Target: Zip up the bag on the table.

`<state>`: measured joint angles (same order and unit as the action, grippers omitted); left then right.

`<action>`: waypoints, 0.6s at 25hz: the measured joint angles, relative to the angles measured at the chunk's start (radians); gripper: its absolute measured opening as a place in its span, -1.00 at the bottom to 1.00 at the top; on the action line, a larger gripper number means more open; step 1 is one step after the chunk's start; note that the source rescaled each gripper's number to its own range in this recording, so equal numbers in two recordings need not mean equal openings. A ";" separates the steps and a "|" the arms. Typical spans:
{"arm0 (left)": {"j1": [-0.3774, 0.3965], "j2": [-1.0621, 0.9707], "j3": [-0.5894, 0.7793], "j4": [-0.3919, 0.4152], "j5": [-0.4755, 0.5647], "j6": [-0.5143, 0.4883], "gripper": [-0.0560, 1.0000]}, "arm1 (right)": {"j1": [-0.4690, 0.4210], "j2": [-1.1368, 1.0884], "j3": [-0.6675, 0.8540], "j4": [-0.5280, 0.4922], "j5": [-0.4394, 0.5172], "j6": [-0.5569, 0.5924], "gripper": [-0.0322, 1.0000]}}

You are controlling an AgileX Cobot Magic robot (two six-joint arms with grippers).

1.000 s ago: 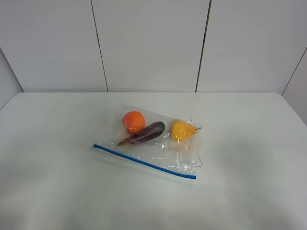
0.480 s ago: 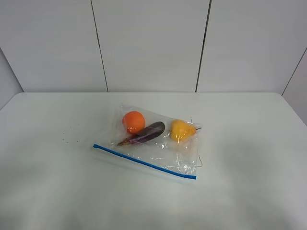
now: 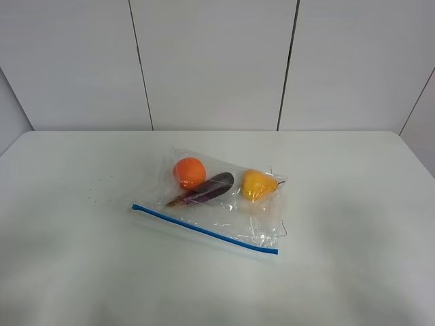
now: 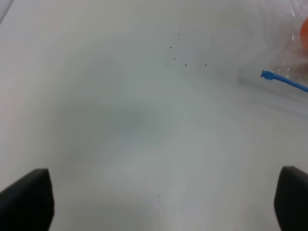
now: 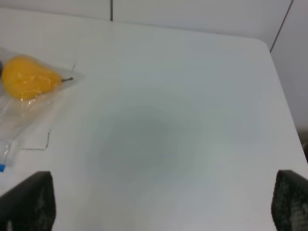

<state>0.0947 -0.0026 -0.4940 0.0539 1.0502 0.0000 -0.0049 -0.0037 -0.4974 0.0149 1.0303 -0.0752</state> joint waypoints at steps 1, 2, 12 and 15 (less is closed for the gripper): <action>0.000 0.000 0.000 0.000 0.000 0.000 0.99 | 0.000 0.000 0.000 -0.001 0.000 0.005 1.00; 0.000 0.000 0.000 0.000 0.000 0.000 0.99 | 0.000 0.000 0.000 -0.002 0.000 0.014 1.00; 0.000 0.000 0.000 0.000 0.000 0.000 0.99 | 0.000 0.000 0.000 -0.003 0.000 0.039 1.00; 0.000 0.000 0.000 0.000 0.000 0.000 0.99 | 0.000 0.000 0.000 -0.003 0.000 0.039 1.00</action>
<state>0.0947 -0.0026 -0.4940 0.0539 1.0502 0.0000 -0.0049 -0.0037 -0.4974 0.0117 1.0303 -0.0360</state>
